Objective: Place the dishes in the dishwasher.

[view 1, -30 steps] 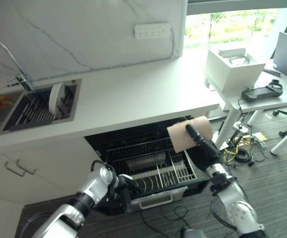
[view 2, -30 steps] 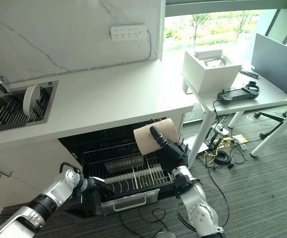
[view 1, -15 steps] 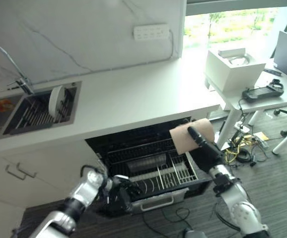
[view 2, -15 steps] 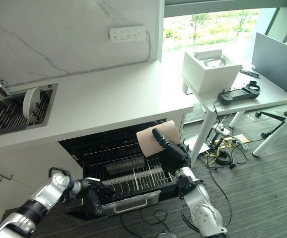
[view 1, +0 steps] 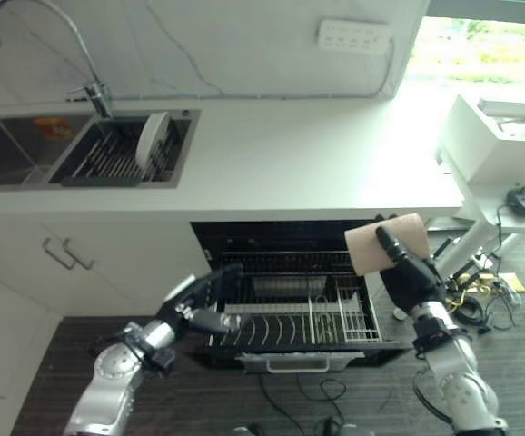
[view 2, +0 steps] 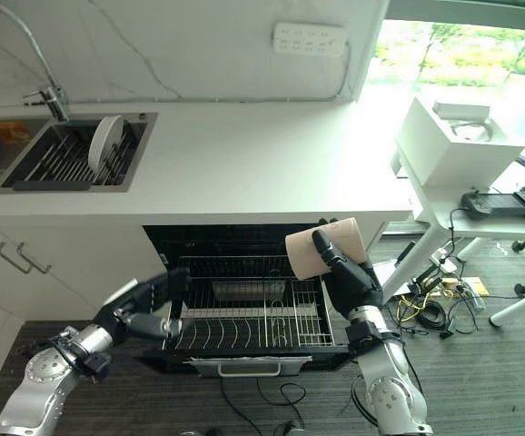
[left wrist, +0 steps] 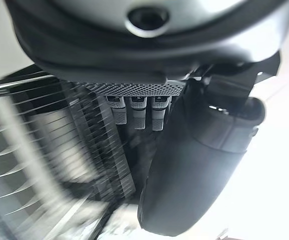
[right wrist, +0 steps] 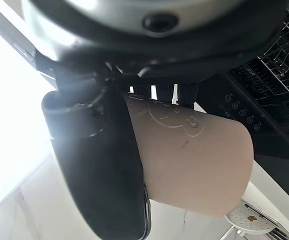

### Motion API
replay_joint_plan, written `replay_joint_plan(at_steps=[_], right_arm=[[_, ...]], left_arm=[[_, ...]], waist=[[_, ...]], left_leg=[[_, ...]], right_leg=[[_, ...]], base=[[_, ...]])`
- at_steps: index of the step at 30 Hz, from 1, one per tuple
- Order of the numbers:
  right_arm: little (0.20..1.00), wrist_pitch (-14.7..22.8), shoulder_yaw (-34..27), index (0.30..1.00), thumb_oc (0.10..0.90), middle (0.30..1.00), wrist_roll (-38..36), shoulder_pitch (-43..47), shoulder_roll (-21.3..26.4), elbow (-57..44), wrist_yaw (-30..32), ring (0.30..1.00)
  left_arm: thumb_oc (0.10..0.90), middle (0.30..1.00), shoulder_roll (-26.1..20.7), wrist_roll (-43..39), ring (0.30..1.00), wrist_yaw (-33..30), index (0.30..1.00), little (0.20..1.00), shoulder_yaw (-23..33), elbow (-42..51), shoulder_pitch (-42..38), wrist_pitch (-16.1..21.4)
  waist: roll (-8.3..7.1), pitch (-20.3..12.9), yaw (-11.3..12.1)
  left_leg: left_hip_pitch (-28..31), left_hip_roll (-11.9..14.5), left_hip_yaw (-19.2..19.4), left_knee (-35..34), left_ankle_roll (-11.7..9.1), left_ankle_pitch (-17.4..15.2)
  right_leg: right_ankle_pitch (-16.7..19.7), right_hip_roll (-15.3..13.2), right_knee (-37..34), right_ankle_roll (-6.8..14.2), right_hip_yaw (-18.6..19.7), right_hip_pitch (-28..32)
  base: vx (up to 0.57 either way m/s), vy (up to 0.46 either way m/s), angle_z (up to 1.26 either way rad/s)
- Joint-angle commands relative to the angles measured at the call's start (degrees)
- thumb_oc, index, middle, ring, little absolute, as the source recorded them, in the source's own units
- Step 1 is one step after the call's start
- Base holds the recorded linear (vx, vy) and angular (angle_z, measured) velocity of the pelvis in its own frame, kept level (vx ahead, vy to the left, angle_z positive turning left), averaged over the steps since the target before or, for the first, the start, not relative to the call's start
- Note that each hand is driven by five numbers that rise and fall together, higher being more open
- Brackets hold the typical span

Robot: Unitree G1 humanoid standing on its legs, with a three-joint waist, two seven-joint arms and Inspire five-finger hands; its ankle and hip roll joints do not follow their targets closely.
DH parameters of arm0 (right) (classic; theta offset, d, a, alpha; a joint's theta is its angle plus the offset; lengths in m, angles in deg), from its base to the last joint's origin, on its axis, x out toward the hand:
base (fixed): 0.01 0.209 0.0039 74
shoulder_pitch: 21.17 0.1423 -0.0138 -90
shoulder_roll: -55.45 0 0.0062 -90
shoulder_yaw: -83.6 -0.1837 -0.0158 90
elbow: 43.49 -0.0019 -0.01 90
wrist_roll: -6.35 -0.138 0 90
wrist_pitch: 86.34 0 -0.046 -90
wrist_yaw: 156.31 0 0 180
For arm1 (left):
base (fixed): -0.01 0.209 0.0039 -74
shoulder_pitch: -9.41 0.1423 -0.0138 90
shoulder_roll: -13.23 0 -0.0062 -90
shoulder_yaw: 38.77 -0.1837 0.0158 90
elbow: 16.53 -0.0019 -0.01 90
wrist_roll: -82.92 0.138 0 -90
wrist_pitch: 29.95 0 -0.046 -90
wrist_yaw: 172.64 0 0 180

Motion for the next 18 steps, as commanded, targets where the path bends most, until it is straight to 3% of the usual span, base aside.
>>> replay_joint_plan(at_steps=[1,4,8,12,13,18], right_arm=[[0.3,5.1,-3.3,0.3,0.4,0.3,4.2,5.9,0.4,-8.8,-0.8,0.3],[0.3,4.9,-3.1,0.3,0.4,0.3,8.1,6.3,1.9,-8.6,0.4,0.3],[0.3,8.2,-2.1,0.3,0.4,0.3,11.7,9.4,4.0,-6.8,2.6,0.3],[0.3,7.9,-1.8,0.3,0.4,0.3,15.1,9.9,5.7,-7.0,4.0,0.3],[0.3,7.4,-1.5,0.3,0.4,0.3,19.5,11.9,9.0,-6.1,5.9,0.3],[0.3,6.5,-1.4,0.3,0.4,0.3,22.3,12.9,12.3,-5.8,6.8,0.3]], left_arm=[[0.8,0.9,-2.5,-1.8,0.9,-3.0,0.9,0.9,0.1,5.1,-6.2,5.1],[0.8,0.9,-2.6,-3.5,0.9,-4.5,0.9,0.9,-0.7,5.7,-7.1,4.4],[0.8,0.9,-3.2,-5.6,0.9,-7.1,0.9,0.9,-2.9,6.7,-10.7,5.9],[0.8,0.9,-4.1,-7.1,0.9,-8.0,0.9,0.9,-3.3,8.5,-11.9,6.0],[0.8,0.9,-5.8,-8.7,0.9,-8.5,0.9,0.9,-4.0,9.6,-14.8,5.2],[0.8,0.9,-7.0,-13.6,0.9,-8.0,0.9,0.9,-4.0,10.7,-16.2,3.5]], waist=[[0.31,-1.5,-0.6],[0.11,0.0,-0.8],[-0.38,3.9,-0.8],[-0.76,5.5,-0.8],[-1.38,7.6,-0.8],[-2.08,8.9,-0.8]], left_leg=[[1.2,3.1,-3.9,0.5,-3.7,-1.7],[0.4,3.3,-4.1,0.5,-3.7,-1.3],[-3.8,2.7,-5.3,0.5,-3.4,-0.6],[-5.5,2.4,-5.7,0.5,-3.0,-0.4],[-7.0,2.6,-5.8,0.5,-3.1,-0.1],[-7.4,2.9,-5.8,0.5,-3.1,-0.1]], right_leg=[[-4.4,-2.4,3.9,3.8,-0.4,1.8],[-3.8,-2.4,3.9,3.9,0.1,0.8],[-2.2,-2.1,3.9,4.0,2.0,-3.8],[-1.4,-2.2,3.9,4.3,2.6,-5.6],[-0.6,-2.2,3.9,4.7,2.7,-7.2],[0.2,-2.2,3.9,5.3,2.4,-7.8]], base=[[0.06,-0.037,0.04],[-0.01,-0.04,0.01],[-0.25,-0.073,-0.01],[-0.15,-0.042,-0.02],[-0.21,-0.078,-0.01],[-0.08,-0.062,0.02]])
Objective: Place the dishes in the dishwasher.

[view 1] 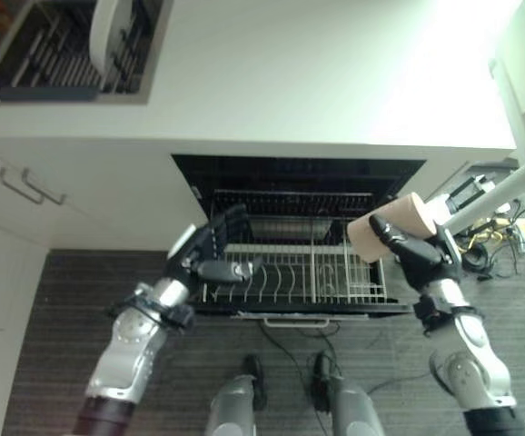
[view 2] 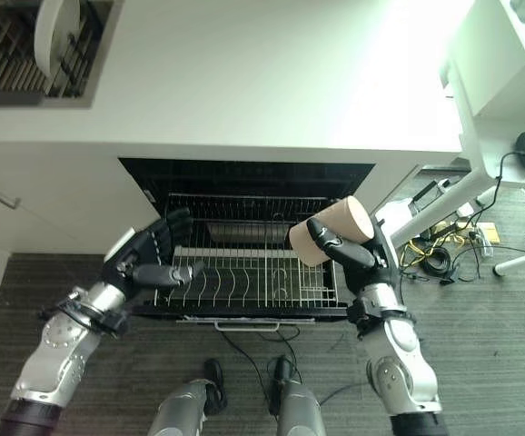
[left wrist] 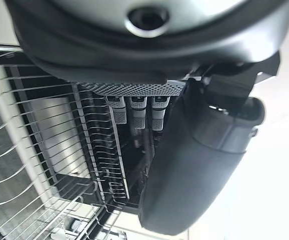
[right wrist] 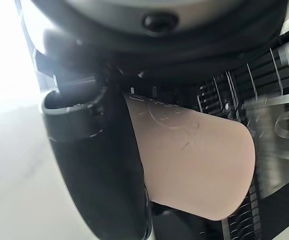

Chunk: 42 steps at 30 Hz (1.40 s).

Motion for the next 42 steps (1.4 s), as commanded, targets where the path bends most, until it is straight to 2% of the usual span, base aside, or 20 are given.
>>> replay_joint_plan(at_steps=[1,7,10,11,14,19,23,27,31,33,35,38,42], right_arm=[[0.3,5.3,-3.3,0.3,0.4,0.3,2.7,3.8,0.4,-5.9,0.7,0.3],[0.3,2.2,-0.5,0.3,0.4,0.3,10.2,6.6,3.9,-2.4,3.5,0.3],[0.3,-0.4,1.3,0.3,0.4,0.3,11.6,9.4,5.7,1.3,3.3,0.3],[0.3,-2.3,2.7,0.3,0.4,0.3,12.5,10.9,7.0,3.5,3.1,0.3],[0.3,-5.5,6.6,0.3,0.4,0.3,12.0,15.3,9.4,10.4,3.5,0.3],[0.3,-8.1,9.9,0.3,0.4,0.3,11.3,19.8,10.4,17.3,3.1,0.3],[0.3,-8.8,12.7,0.3,0.4,0.3,10.3,24.5,11.5,24.5,2.3,0.3],[0.3,-9.3,16.3,0.3,0.4,0.3,8.8,31.7,13.3,35.2,1.3,0.3],[0.3,-10.1,17.7,0.3,0.4,0.3,6.7,35.7,14.4,40.8,1.1,0.3],[0.3,-10.8,19.6,0.3,0.4,0.3,6.7,39.8,15.7,46.1,0.9,0.3],[0.3,-10.8,19.8,0.3,0.4,0.3,6.7,40.4,15.8,46.9,0.9,0.3],[0.3,-11.7,21.6,0.3,0.4,0.3,6.3,44.7,16.7,52.9,1.2,0.3],[0.3,-12.8,22.4,0.3,0.4,0.3,6.6,46.9,16.5,57.8,-0.9,0.3]], left_arm=[[0.8,0.9,-0.2,-7.6,0.9,0.1,0.9,0.9,0.7,5.0,-2.6,3.3],[0.8,0.9,-0.4,-8.0,0.9,-0.3,0.9,0.9,-1.4,5.0,-4.3,2.5],[0.8,0.9,-0.6,-10.0,0.9,-0.1,0.9,0.9,-2.4,4.1,-5.8,1.7],[0.8,0.9,-0.8,-10.2,0.9,0.2,0.9,0.9,-3.0,3.7,-6.2,1.4],[0.8,0.9,-2.1,-10.9,0.9,1.5,0.9,0.9,-4.2,2.9,-7.2,0.9],[0.8,0.9,-3.5,-11.4,0.9,2.9,0.9,0.9,-5.4,2.0,-8.8,0.7],[0.8,0.9,-4.2,-11.8,0.9,3.8,0.9,0.9,-6.3,1.1,-10.9,0.4],[0.8,0.9,-4.9,-13.2,0.9,4.9,0.9,0.9,-7.7,-0.9,-13.8,1.2],[0.8,0.9,-5.2,-14.5,0.9,5.2,0.9,0.9,-8.5,-1.2,-15.0,1.6],[0.8,0.9,-5.4,-15.6,0.9,5.4,0.9,0.9,-9.3,-1.8,-16.0,2.5],[0.8,0.9,-5.3,-15.7,0.9,5.4,0.9,0.9,-9.4,-1.9,-16.1,2.5],[0.8,0.9,-5.2,-17.0,0.9,5.6,0.9,0.9,-10.1,-2.4,-16.9,3.0],[0.8,0.9,-5.2,-18.0,0.9,5.2,0.9,0.9,-11.1,-2.5,-17.2,3.6]], waist=[[0.35,-5.3,-0.9],[-0.29,-4.8,0.1],[-0.54,-4.5,0.9],[-0.86,-4.4,1.4],[-1.86,-3.9,2.9],[-2.27,-3.7,4.3],[-2.28,-3.2,5.6],[-1.52,-2.5,7.0],[-0.66,-2.1,7.6],[0.38,-1.7,8.0],[0.52,-1.6,8.0],[1.5,-1.4,8.4],[2.4,-1.1,8.5]], left_leg=[[4.3,2.1,-4.8,-2.4,-3.9,-2.7],[4.2,2.3,-5.0,-2.4,-3.8,-2.6],[4.2,2.4,-5.2,-2.4,-4.0,-2.5],[4.2,2.3,-5.5,-2.4,-4.0,-2.5],[4.0,2.6,-6.0,-2.4,-4.2,-2.1],[3.8,2.5,-6.6,-2.4,-4.4,-2.0],[3.5,2.4,-7.3,-2.4,-4.7,-1.7],[3.0,1.9,-8.1,-2.4,-5.1,-1.5],[2.3,1.4,-8.7,-2.4,-5.3,-1.4],[1.7,0.9,-9.1,-2.4,-5.6,-1.4],[1.7,0.8,-9.2,-2.4,-5.6,-1.4],[1.2,0.1,-9.5,-2.4,-5.7,-1.5],[1.5,-0.3,-9.6,-2.4,-5.8,-1.8]], right_leg=[[-2.7,-2.7,1.9,6.8,2.2,2.9],[-2.4,-2.8,1.9,7.1,1.7,3.2],[-2.4,-3.0,1.9,7.2,1.3,3.5],[-2.3,-3.1,1.9,7.4,1.0,3.7],[-2.3,-3.2,1.9,7.5,0.0,4.2],[-2.4,-3.3,1.9,7.5,-0.8,4.7],[-2.5,-3.5,1.9,7.4,-1.5,5.1],[-2.6,-4.1,1.9,7.1,-2.4,5.1],[-2.7,-4.4,1.9,6.9,-2.6,4.6],[-2.7,-4.9,1.9,6.7,-2.8,3.9],[-2.7,-5.0,1.9,6.7,-2.9,3.8],[-2.7,-5.4,1.9,6.5,-2.9,3.1],[-3.0,-5.6,1.9,6.4,-2.8,3.1]], base=[[-0.03,-0.061,-0.01],[-0.04,-0.049,0.02],[-0.03,-0.047,0.03],[-0.03,-0.102,0.03],[-0.03,-0.108,0.01],[0.0,-0.045,0.04],[-0.01,-0.029,0.08],[-0.01,0.007,0.06],[-0.02,0.038,0.16],[-0.04,0.088,0.1],[-0.02,0.053,0.09],[-0.02,0.071,0.06],[0.01,0.051,0.02]])
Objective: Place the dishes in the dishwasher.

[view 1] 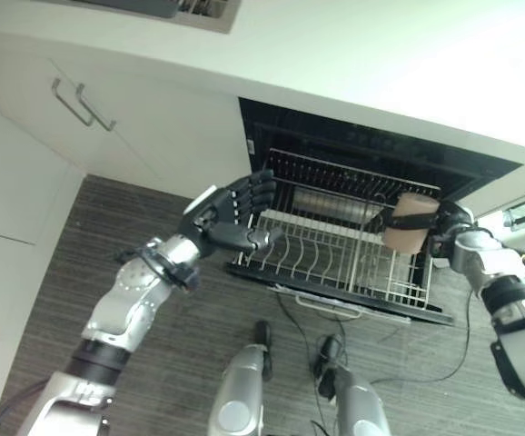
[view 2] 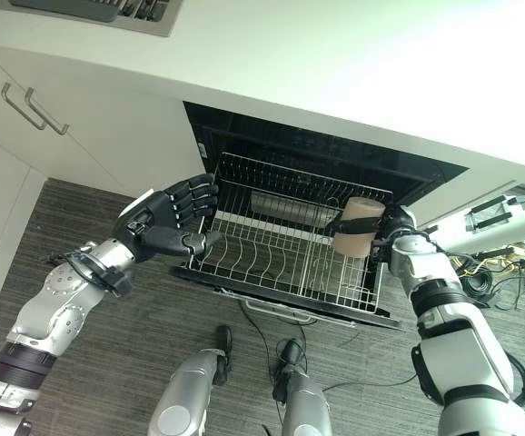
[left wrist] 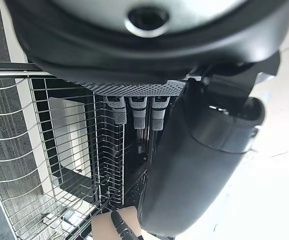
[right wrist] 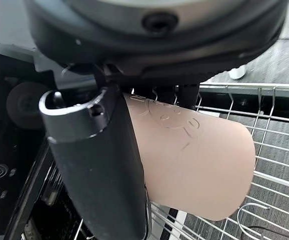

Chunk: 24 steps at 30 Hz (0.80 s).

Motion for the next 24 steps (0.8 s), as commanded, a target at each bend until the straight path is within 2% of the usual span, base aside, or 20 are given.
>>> replay_joint_plan(at_steps=[1,7,8,9,10,15,24], right_arm=[[0.3,2.1,2.4,0.3,0.4,0.3,-1.5,4.6,6.1,-0.2,-1.3,0.3],[0.3,0.1,4.1,0.3,0.4,0.3,0.7,6.5,5.0,3.4,-3.9,0.3],[0.328,-0.5,4.5,0.328,0.419,0.328,0.7,6.8,4.6,4.0,-4.1,0.328],[0.451,-1.7,4.6,0.451,0.5,0.451,-0.3,7.1,4.3,4.7,-4.6,0.451],[0.9,-2.8,4.5,0.9,0.8,0.9,-0.8,7.5,3.3,5.8,-5.6,0.9],[0.9,-2.5,6.3,0.9,0.8,0.9,2.3,8.3,3.0,5.8,-6.2,0.9],[0.9,-3.0,6.4,0.9,0.8,0.9,1.8,7.5,6.1,-3.1,-4.3,0.9]], left_arm=[[0.8,0.9,-0.3,-4.9,0.9,0.9,0.9,0.9,-1.2,5.9,-4.0,7.3],[0.8,0.9,0.3,-5.5,0.9,0.6,0.9,0.9,-2.0,5.8,-4.8,7.8],[0.8,0.9,0.5,-5.7,0.9,0.3,0.9,0.9,-2.3,5.8,-5.1,7.9],[0.8,0.9,0.6,-5.7,0.9,0.5,0.9,0.9,-2.4,5.6,-5.1,8.2],[0.8,0.9,1.1,-5.6,0.9,0.2,0.9,0.9,-2.6,5.5,-5.7,8.2],[0.8,0.9,1.4,-5.3,0.9,-0.7,0.9,0.9,-3.1,5.9,-6.0,8.4],[0.8,0.9,0.2,-4.8,0.9,-0.5,0.9,0.9,-2.3,7.3,-4.0,9.1]], waist=[[0.52,-5.4,0.4],[1.45,-4.7,0.4],[1.61,-4.5,0.3],[1.73,-4.4,0.3],[1.94,-4.2,0.2],[2.39,-3.7,-0.1],[1.67,-3.5,-0.8]], left_leg=[[1.6,2.2,-5.9,-2.4,-7.1,-2.0],[1.7,1.9,-5.9,-2.4,-7.2,-2.4],[1.7,1.9,-5.8,-2.4,-7.2,-2.4],[1.7,1.9,-5.8,-2.4,-7.2,-2.4],[1.3,1.8,-5.8,-2.4,-7.2,-2.1],[1.7,1.9,-5.7,-2.4,-7.3,-2.4],[2.3,1.9,-5.3,-2.4,-7.3,-2.6]], right_leg=[[-4.5,-3.6,5.3,5.6,1.7,-0.8],[-4.8,-3.8,5.3,5.5,1.9,-1.1],[-4.8,-3.9,5.3,5.4,1.9,-1.2],[-4.8,-3.9,5.3,5.4,1.9,-1.2],[-4.5,-4.0,5.3,5.3,2.0,-1.7],[-4.5,-3.9,5.3,5.2,2.1,-1.8],[-4.1,-3.8,5.3,5.4,2.1,-1.5]], base=[[0.0,0.047,0.01],[0.0,0.038,0.0],[-0.01,0.037,-0.01],[-0.03,0.051,-0.03],[-0.01,0.051,-0.06],[-0.02,0.044,-0.03],[0.0,0.0,0.0]])
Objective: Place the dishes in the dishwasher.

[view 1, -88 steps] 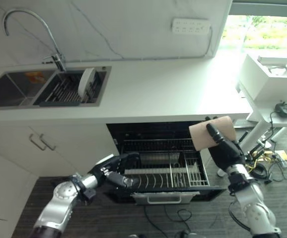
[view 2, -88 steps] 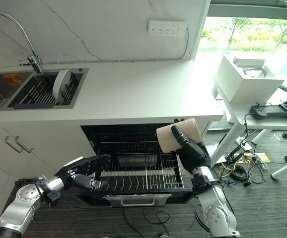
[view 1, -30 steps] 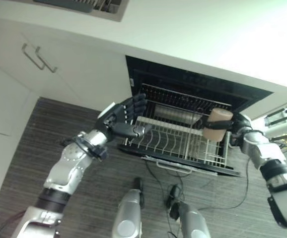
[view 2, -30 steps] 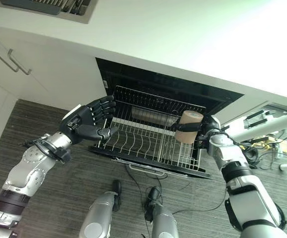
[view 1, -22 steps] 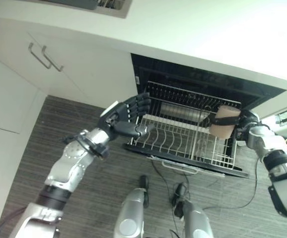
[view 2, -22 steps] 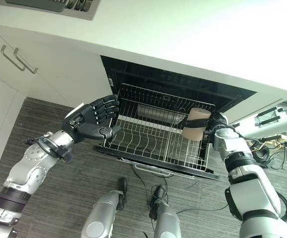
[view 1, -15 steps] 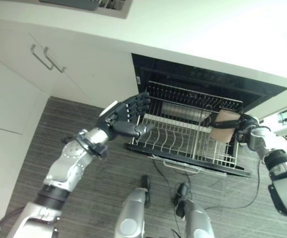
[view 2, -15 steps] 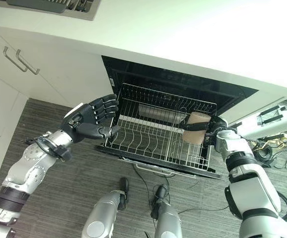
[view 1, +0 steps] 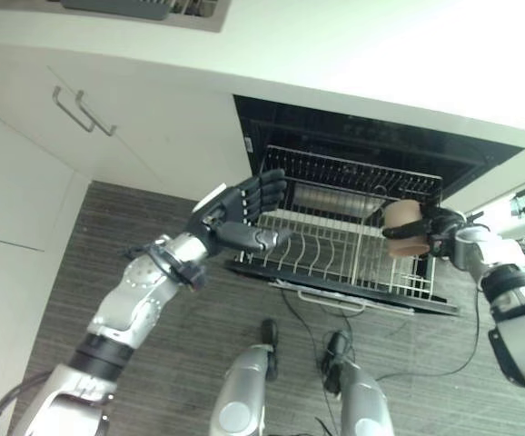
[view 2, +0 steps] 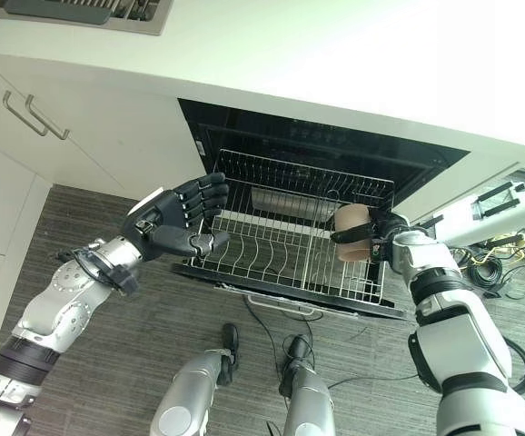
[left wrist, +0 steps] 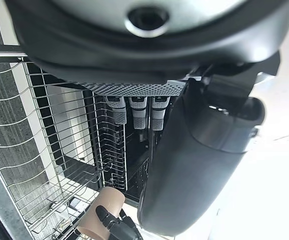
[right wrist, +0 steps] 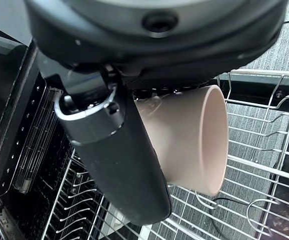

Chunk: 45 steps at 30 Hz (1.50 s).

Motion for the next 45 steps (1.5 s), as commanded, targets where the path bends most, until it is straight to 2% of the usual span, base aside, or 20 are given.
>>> replay_joint_plan(at_steps=[1,9,12,14,17,19,21,22,25,27,30,35,37,38,39,40,41,43,45], right_arm=[[0.9,2.5,3.5,0.9,0.8,0.9,1.4,3.7,6.2,-4.9,2.8,0.9],[0.9,1.9,1.1,0.9,0.8,0.9,0.4,0.6,8.0,-11.4,4.1,0.9],[0.9,3.3,-0.6,0.9,0.8,0.9,1.1,-1.0,8.7,-14.2,5.7,0.9],[0.9,4.1,-3.7,0.9,0.8,0.9,-0.2,-3.6,9.4,-18.6,7.3,0.9],[0.9,6.3,-12.3,0.9,0.8,0.9,-1.8,-13.5,9.9,-27.9,11.3,0.9],[0.9,10.0,-18.4,0.9,0.8,0.9,-3.7,-23.4,5.0,-37.0,14.2,0.9],[0.9,13.2,-20.9,0.9,0.8,0.9,-3.5,-28.9,0.7,-42.4,16.0,0.9],[0.9,14.6,-22.7,0.9,0.8,0.9,-1.6,-32.8,-2.1,-46.0,16.0,0.9],[0.9,17.1,-24.6,0.9,0.8,0.9,5.4,-38.9,-6.5,-51.6,14.4,0.9],[0.9,17.8,-26.5,0.9,0.8,0.9,9.6,-44.1,-8.1,-56.7,11.7,0.9],[0.9,20.6,-28.5,0.9,0.8,0.9,10.0,-47.1,-10.0,-59.4,10.2,0.9],[0.9,21.4,-30.6,0.9,0.8,0.9,10.1,-48.3,-9.6,-62.8,9.4,0.9],[0.9,21.9,-31.7,0.9,0.8,0.9,9.7,-48.6,-8.4,-63.8,9.5,0.9],[0.9,22.2,-32.1,0.9,0.8,0.9,9.6,-48.6,-7.8,-64.1,9.9,0.9],[0.9,22.8,-32.4,0.9,0.8,0.9,9.9,-48.4,-7.1,-64.4,10.6,0.9],[0.9,23.0,-32.6,0.9,0.8,0.9,10.1,-47.8,-6.4,-64.6,11.1,0.9],[0.9,23.0,-32.8,0.9,0.8,0.9,10.0,-47.1,-5.7,-64.9,11.0,0.9],[0.9,23.2,-32.8,0.9,0.8,0.9,9.3,-45.4,-4.6,-65.2,10.4,0.9],[0.9,23.3,-33.4,0.9,0.8,0.9,9.1,-45.5,-4.0,-65.9,9.0,0.9]], left_arm=[[0.8,0.9,1.0,-2.5,0.9,-0.1,0.9,0.9,1.7,7.7,-2.1,7.5],[0.8,0.9,0.5,-1.6,0.9,-0.6,0.9,0.9,2.5,8.7,-1.0,7.2],[0.8,0.9,0.4,-1.2,0.9,-1.0,0.9,0.9,3.0,9.3,-0.1,7.3],[0.8,0.9,0.4,-0.6,0.9,-1.4,0.9,0.9,3.8,10.1,1.5,7.8],[0.8,0.9,0.5,-0.4,0.9,-2.0,0.9,0.9,6.9,12.6,5.9,9.6],[0.8,0.9,2.4,0.5,0.9,-3.4,0.9,0.9,8.9,14.4,8.7,10.9],[0.8,0.9,4.3,1.3,0.9,-5.1,0.9,0.9,9.9,15.0,10.3,13.2],[0.8,0.9,5.6,2.0,0.9,-5.1,0.9,0.9,11.1,15.5,11.8,13.9],[0.8,0.9,8.3,4.8,0.9,-5.8,0.9,0.9,12.4,16.3,14.6,14.8],[0.8,0.9,10.1,4.1,0.9,-5.4,0.9,0.9,15.6,16.6,17.1,16.7],[0.8,0.9,11.6,4.4,0.9,-5.1,0.9,0.9,18.0,16.9,19.0,18.7],[0.8,0.9,12.2,4.5,0.9,-5.0,0.9,0.9,20.0,18.5,21.6,18.3],[0.8,0.9,12.4,3.5,0.9,-4.6,0.9,0.9,20.3,19.5,22.1,18.4],[0.8,0.9,12.5,2.9,0.9,-4.5,0.9,0.9,19.9,19.8,21.9,18.5],[0.8,0.9,12.7,2.7,0.9,-4.4,0.9,0.9,19.2,20.0,21.5,18.9],[0.8,0.9,12.9,2.9,0.9,-4.7,0.9,0.9,18.4,20.0,21.2,19.4],[0.8,0.9,13.3,3.5,0.9,-5.1,0.9,0.9,17.9,20.1,21.2,20.1],[0.8,0.9,14.1,4.7,0.9,-6.2,0.9,0.9,17.9,20.3,21.6,20.7],[0.8,0.9,14.4,4.6,0.9,-6.2,0.9,0.9,19.3,20.6,22.8,21.1]], waist=[[0.22,-3.8,0.6],[-0.67,-4.2,-0.2],[-0.82,-4.3,-0.6],[-0.98,-4.6,-1.3],[-1.45,-5.8,-2.8],[-1.87,-7.0,-4.0],[-2.06,-7.9,-4.9],[-1.97,-8.5,-5.5],[-1.7,-10.2,-6.4],[-1.42,-12.1,-7.4],[-1.26,-13.2,-8.2],[-0.9,-14.1,-8.3],[-1.11,-13.8,-8.5],[-1.42,-13.4,-8.5],[-1.79,-12.8,-8.6],[-2.16,-12.2,-8.8],[-2.29,-11.7,-8.9],[-1.71,-11.8,-8.8],[-1.32,-12.8,-8.8]], left_leg=[[2.0,2.8,-6.0,-0.6,-7.3,-3.8],[2.6,3.3,-5.3,-0.6,-7.1,-3.9],[3.1,3.5,-5.0,-0.6,-7.1,-4.0],[3.4,3.6,-4.6,-0.6,-7.0,-4.2],[4.3,4.0,-3.6,-0.6,-6.8,-4.6],[5.4,4.2,-2.8,-0.6,-6.5,-5.1],[6.2,4.5,-2.3,-0.6,-6.3,-5.3],[6.8,4.6,-2.0,-0.6,-6.2,-5.4],[8.1,4.8,-1.0,-0.6,-6.1,-5.7],[9.6,5.2,0.5,-0.6,-6.2,-5.9],[10.8,5.8,1.2,-0.6,-6.5,-6.1],[12.8,6.0,3.1,-0.6,-6.8,-6.2],[14.1,5.8,6.2,-0.6,-7.4,-4.4],[14.3,6.4,8.2,-0.6,-8.0,-2.1],[14.1,8.0,9.6,-0.6,-9.1,1.5],[13.9,9.2,9.7,-0.6,-10.2,4.1],[13.8,11.0,9.0,-0.6,-10.8,5.1],[13.0,13.8,4.5,-0.6,-11.5,3.9],[12.1,15.2,0.3,-0.6,-12.0,0.9]], right_leg=[[-4.0,-2.7,3.7,4.9,1.3,0.0],[-3.9,-2.3,3.7,5.0,1.4,0.4],[-3.9,-2.2,3.7,5.0,1.5,0.8],[-4.1,-1.9,3.7,4.9,1.9,1.0],[-4.4,-1.5,3.7,5.1,2.4,1.6],[-4.7,-1.2,3.7,5.1,2.6,2.5],[-4.9,-0.9,3.7,5.1,2.9,3.1],[-5.2,-0.7,3.7,5.0,3.1,3.7],[-5.7,-0.4,3.7,4.9,3.2,4.8],[-6.3,-0.5,3.7,4.9,2.7,6.3],[-7.3,0.0,3.7,4.5,2.5,7.6],[-8.4,0.6,3.7,3.9,2.0,8.6],[-8.4,0.0,3.7,3.4,1.4,9.0],[-8.1,-0.6,3.7,3.2,1.0,9.4],[-7.9,-1.2,3.7,2.9,0.7,9.9],[-7.5,-1.7,3.7,2.7,1.1,10.2],[-7.3,-2.0,3.7,2.7,1.6,10.3],[-7.0,-2.3,3.7,3.6,4.0,10.1],[-7.1,-3.1,3.7,4.7,6.1,9.6]], base=[[0.0,0.0,0.0],[0.0,0.0,0.0],[0.01,-0.002,0.0],[0.0,0.0,0.0],[0.03,0.02,-0.13],[0.08,-0.026,-0.06],[0.08,-0.014,-0.11],[0.1,0.006,-0.15],[0.1,-0.002,-0.19],[0.12,-0.057,-0.06],[0.08,-0.083,0.02],[0.07,-0.063,0.01],[0.02,-0.002,0.0],[0.02,0.058,-0.01],[0.01,0.147,0.07],[0.0,0.27,0.22],[-0.01,0.419,0.38],[0.01,0.587,0.33],[0.05,0.664,-0.23]])
